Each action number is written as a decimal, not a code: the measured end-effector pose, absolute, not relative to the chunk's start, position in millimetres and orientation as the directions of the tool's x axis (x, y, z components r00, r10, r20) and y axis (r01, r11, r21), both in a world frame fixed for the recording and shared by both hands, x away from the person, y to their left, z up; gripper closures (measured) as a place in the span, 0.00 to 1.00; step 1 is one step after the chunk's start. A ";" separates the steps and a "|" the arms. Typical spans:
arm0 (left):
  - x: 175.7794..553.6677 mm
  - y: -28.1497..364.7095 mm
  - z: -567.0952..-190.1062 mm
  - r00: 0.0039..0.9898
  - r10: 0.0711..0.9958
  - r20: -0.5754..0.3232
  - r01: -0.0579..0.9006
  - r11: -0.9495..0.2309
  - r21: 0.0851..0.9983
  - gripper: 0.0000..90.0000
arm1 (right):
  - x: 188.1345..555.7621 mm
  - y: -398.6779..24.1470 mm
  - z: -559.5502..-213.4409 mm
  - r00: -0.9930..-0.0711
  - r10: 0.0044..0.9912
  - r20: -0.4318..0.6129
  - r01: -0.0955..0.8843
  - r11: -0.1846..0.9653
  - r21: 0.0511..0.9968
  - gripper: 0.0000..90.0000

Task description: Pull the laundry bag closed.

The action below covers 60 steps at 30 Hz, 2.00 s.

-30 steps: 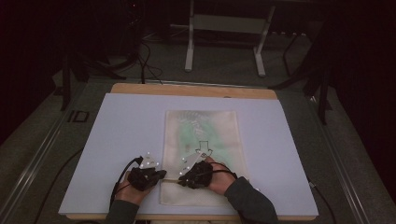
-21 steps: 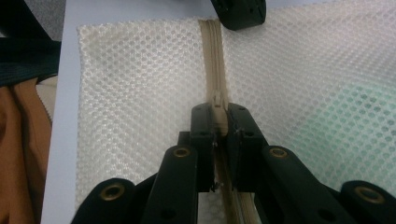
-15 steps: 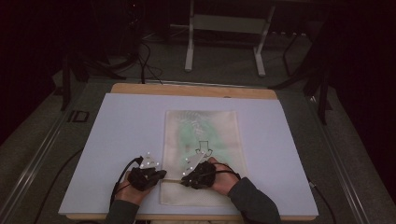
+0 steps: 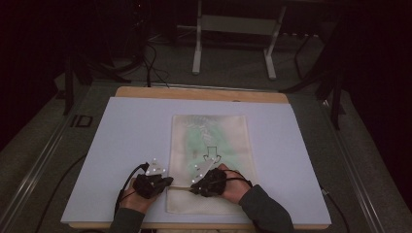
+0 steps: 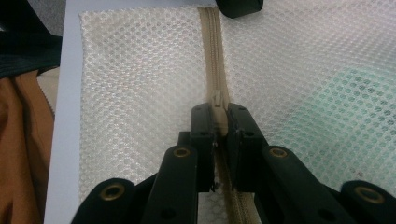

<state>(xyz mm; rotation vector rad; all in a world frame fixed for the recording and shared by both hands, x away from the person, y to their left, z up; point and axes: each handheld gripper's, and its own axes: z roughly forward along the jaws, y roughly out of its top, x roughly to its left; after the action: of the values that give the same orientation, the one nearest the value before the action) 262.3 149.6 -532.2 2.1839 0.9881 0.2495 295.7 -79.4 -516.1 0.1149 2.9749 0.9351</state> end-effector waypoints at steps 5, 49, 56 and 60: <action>262.3 149.4 -532.2 0.687 0.718 -0.111 0.580 -0.449 0.679 0.99 | 295.5 -80.5 -515.6 -0.997 0.078 0.003 0.066 0.820 0.569 0.92; 262.1 149.1 -532.0 0.682 0.722 -0.115 0.586 -0.445 0.678 0.99 | 293.2 -104.0 -510.3 -0.996 0.086 -0.010 0.067 0.841 0.537 0.92; 262.1 149.0 -531.8 0.682 0.723 -0.114 0.586 -0.447 0.676 0.99 | 293.0 -107.8 -509.4 -0.996 0.082 -0.015 0.062 0.847 0.528 0.92; 261.9 149.0 -531.7 0.682 0.723 -0.112 0.586 -0.449 0.675 0.99 | 293.2 -110.3 -508.2 -0.996 0.082 -0.018 0.061 0.852 0.520 0.92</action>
<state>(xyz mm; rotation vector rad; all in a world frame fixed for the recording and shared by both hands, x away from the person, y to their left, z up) 261.9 149.0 -531.7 2.1856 0.9996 0.2488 293.2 -110.3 -508.2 0.1150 2.9849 0.8359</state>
